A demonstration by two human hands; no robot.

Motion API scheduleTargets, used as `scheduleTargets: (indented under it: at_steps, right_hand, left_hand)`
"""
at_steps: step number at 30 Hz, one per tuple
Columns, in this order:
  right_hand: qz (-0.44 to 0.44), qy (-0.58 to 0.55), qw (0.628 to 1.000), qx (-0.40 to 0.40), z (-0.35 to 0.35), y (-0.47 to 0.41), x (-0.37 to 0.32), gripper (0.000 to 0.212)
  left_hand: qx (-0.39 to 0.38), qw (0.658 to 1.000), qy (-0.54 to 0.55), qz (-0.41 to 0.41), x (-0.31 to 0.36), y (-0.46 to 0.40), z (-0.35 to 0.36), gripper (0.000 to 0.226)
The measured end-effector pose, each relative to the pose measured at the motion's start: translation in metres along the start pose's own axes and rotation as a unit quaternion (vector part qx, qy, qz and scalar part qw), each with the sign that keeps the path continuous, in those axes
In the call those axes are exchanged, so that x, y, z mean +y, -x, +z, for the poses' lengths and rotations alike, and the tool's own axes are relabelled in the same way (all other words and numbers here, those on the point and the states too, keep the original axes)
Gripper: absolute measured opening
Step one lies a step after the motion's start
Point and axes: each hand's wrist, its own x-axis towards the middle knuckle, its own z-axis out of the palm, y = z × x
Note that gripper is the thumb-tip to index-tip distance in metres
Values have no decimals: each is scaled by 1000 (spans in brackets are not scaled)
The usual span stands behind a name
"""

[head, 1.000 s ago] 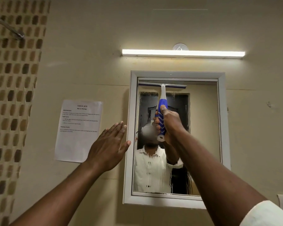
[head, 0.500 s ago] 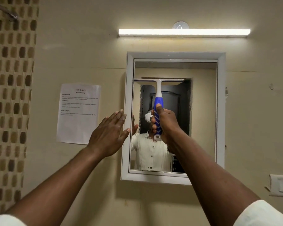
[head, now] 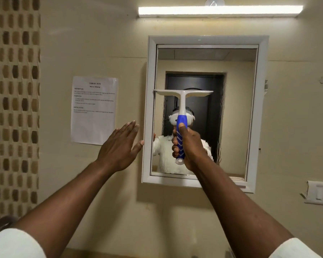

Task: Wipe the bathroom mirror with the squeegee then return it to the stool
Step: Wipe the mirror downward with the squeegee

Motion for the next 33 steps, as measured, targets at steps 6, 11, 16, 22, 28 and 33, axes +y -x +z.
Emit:
scheduleTargets:
  at_steps: [6,11,16,22,28,33]
  right_hand:
    - [-8,11,1000,14,-7,17,28,27]
    - [-7,28,999,26,-13,33,54,29]
    - [14,30,999,23,-19,50,78,31]
    - [44,16,999,26,-27,73,108,29]
    - [63,13,997,39,-33,92,134,29]
    - [77,6,996,45,-34,107,155,29]
  left_hand:
    - [-17,1000,9,-2,-3,17,11,62]
    - [-39,999,8,-11,-3,29,18,62]
    - [-59,998,6,-14,0,43,27,62]
    - [-82,996,12,-19,-3,62,40,62]
    - [-103,994,12,-26,-9,82,51,62]
    - [-117,992,15,-32,-11,96,60,63]
